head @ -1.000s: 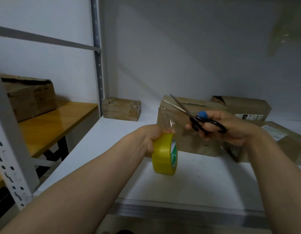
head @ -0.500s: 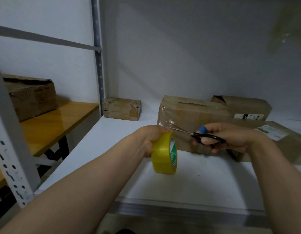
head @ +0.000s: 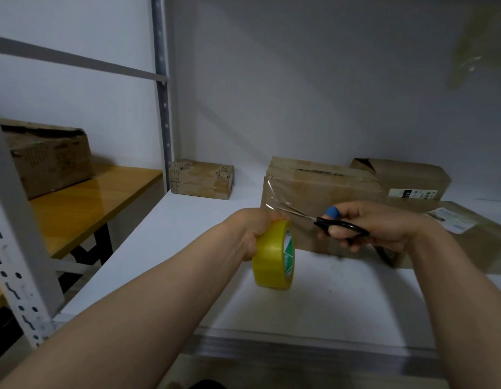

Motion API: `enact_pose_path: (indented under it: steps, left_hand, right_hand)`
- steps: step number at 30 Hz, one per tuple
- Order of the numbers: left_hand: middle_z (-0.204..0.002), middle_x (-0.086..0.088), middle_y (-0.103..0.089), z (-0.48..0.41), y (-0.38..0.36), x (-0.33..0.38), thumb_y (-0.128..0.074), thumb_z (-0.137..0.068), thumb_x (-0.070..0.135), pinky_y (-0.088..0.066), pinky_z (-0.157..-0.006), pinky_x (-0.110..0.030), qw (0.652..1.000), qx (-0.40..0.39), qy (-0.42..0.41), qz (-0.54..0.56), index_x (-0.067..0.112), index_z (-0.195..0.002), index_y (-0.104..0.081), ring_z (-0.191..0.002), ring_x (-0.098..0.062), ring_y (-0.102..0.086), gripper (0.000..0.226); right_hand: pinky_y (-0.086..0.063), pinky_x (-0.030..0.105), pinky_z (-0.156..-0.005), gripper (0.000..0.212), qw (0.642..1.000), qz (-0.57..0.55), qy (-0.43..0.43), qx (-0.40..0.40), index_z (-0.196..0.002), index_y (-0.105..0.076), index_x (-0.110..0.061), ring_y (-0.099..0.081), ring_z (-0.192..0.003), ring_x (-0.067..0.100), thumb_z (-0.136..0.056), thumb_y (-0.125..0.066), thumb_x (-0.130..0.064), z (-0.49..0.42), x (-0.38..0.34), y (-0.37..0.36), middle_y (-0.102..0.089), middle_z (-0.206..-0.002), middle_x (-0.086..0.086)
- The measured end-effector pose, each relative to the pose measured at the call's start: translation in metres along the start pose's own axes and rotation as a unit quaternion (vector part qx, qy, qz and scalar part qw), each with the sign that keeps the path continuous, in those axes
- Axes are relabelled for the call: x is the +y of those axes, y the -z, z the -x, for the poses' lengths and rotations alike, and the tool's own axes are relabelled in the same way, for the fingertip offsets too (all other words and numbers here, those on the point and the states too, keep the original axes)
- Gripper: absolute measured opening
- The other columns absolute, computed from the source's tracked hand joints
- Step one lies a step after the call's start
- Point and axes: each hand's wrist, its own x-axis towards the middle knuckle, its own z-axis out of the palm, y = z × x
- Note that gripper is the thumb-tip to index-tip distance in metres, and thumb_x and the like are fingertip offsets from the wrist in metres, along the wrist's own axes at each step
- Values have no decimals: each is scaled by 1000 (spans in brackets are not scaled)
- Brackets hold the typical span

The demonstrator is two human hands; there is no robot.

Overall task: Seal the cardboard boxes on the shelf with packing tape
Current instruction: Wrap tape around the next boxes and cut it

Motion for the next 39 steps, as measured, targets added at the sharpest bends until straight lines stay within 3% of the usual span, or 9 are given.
enact_pose_path:
  steps: [7,11,14,17,21,25,29,32,39]
  left_hand:
    - [-110,-18,-66,4,0,-1,-79,-85,31,-56,-80,-46,1000,17,-3,10,11,-127,-55,-91,-34,-66,52]
    - [-98,-16,-65,9,-2,1,-77,-87,30,-54,-80,-45,1000,8,-9,10,12,-110,-57,-82,-32,-64,35]
    - [-106,-17,-66,11,-2,2,-78,-87,29,-55,-88,-47,1000,9,-9,11,11,-121,-56,-91,-34,-65,44]
    - [-110,-18,-65,11,-2,2,-79,-86,29,-54,-92,-49,1000,16,-6,7,12,-124,-55,-96,-35,-65,48]
    - [-94,-16,-65,14,-2,5,-75,-90,27,-53,-82,-46,1000,7,-3,0,10,-106,-59,-80,-32,-64,28]
    - [-102,-18,-67,14,-2,6,-75,-89,29,-54,-81,-46,1000,5,-5,-11,8,-124,-59,-83,-33,-65,44]
    - [-108,-19,-67,14,-3,6,-78,-86,30,-55,-86,-48,1000,2,-7,-23,8,-123,-58,-91,-35,-66,47]
    - [-117,-20,-67,13,-4,6,-80,-84,31,-53,-97,-52,999,1,-10,-38,9,-130,-57,-104,-39,-66,56]
    - [-114,-19,-67,13,-6,5,-79,-86,29,-54,-94,-52,999,0,-21,-47,10,-130,-58,-99,-38,-67,53]
  right_hand:
    - [-45,24,-53,47,999,25,-18,14,-102,-73,-15,-58,-65,13,-63,-93,-32,-6,-3,-2,-63,-84,12]
    - [-42,21,-46,31,999,34,-32,22,-106,-67,-6,-56,-56,11,-78,-79,-9,-4,-6,-4,-60,-73,9]
    - [-40,20,-43,27,998,46,-39,33,-107,-67,-6,-57,-54,11,-82,-76,-1,-5,-6,-4,-62,-67,4]
    - [-42,21,-45,29,997,58,-44,36,-108,-68,-7,-58,-57,11,-82,-76,-2,-4,-9,-2,-62,-68,2]
    - [-44,22,-49,28,997,60,-43,30,-108,-68,-8,-59,-62,13,-81,-77,-6,-2,-12,-3,-63,-72,5]
    - [-46,23,-53,28,997,67,-36,34,-107,-69,-11,-60,-65,14,-81,-79,-12,-2,-13,-3,-64,-71,1]
    - [-47,24,-53,40,997,67,-36,24,-106,-71,-13,-60,-66,13,-71,-89,-25,0,-13,2,-66,-75,2]
    - [-46,24,-53,45,997,67,-40,21,-108,-70,-12,-59,-66,13,-68,-85,-26,5,-14,5,-66,-78,4]
    - [-43,22,-48,47,996,75,-34,25,-108,-68,-10,-58,-60,12,-66,-82,-24,6,-14,3,-63,-75,6]
